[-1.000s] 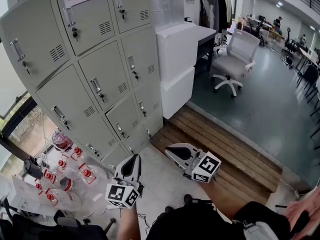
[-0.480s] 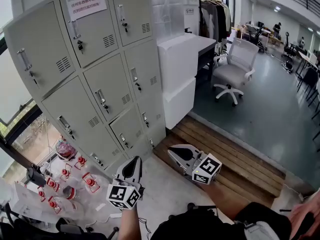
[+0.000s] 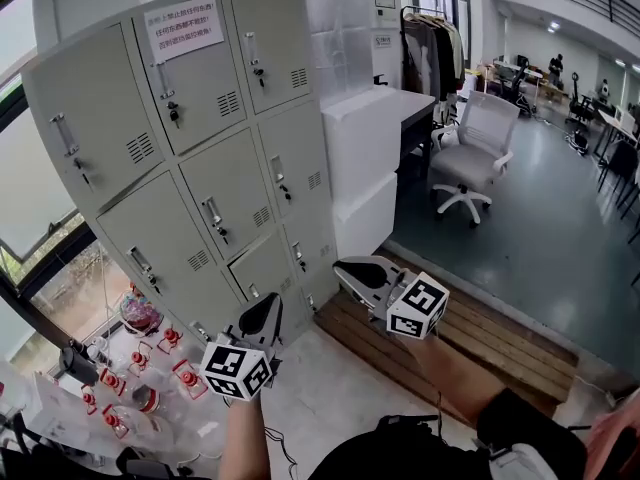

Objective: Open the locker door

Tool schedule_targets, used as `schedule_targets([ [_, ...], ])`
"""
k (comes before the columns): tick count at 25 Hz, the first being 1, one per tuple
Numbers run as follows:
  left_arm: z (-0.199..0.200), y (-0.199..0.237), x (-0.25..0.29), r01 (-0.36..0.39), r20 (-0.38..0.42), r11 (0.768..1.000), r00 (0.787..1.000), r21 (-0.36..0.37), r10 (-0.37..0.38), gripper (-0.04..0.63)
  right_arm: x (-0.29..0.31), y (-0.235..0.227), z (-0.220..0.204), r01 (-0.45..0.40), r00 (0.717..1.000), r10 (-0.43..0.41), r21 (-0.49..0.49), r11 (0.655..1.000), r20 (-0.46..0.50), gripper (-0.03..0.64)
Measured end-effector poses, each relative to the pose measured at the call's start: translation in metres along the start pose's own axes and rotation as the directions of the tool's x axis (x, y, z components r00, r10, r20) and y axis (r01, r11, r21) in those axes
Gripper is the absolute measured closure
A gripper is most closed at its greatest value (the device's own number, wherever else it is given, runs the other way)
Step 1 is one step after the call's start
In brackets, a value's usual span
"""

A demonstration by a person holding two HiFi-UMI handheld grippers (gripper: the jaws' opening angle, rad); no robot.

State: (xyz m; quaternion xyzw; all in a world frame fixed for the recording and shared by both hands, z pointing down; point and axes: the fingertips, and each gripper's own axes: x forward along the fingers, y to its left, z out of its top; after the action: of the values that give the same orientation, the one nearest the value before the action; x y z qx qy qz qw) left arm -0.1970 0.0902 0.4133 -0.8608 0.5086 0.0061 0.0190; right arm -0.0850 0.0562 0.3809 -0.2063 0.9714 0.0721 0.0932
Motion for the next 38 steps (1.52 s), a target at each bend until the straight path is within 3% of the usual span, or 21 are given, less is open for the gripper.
schedule_targets([
  [7,0.043,0.020,0.026,0.023,0.024,0.999,0.999,0.048,-0.025,0.580,0.037,-0.036,0.024,-0.002,0.999,0.001,-0.016,1.000,-0.042,0.606],
  [20,0.099,0.069,0.126,0.019,0.020,0.988,1.000,0.151,-0.022,0.580,0.101,-0.136,0.082,-0.037,0.999,0.038,-0.093,0.995,0.006,0.606],
  [30,0.152,0.120,0.216,-0.042,0.037,0.976,0.999,0.215,0.034,0.581,0.165,-0.219,0.111,-0.114,0.993,0.116,-0.130,0.985,0.008,0.606],
  [38,0.192,0.166,0.263,-0.114,0.100,0.973,0.990,0.203,0.095,0.580,0.210,-0.282,0.125,-0.152,0.987,0.157,-0.153,0.976,0.019,0.606],
])
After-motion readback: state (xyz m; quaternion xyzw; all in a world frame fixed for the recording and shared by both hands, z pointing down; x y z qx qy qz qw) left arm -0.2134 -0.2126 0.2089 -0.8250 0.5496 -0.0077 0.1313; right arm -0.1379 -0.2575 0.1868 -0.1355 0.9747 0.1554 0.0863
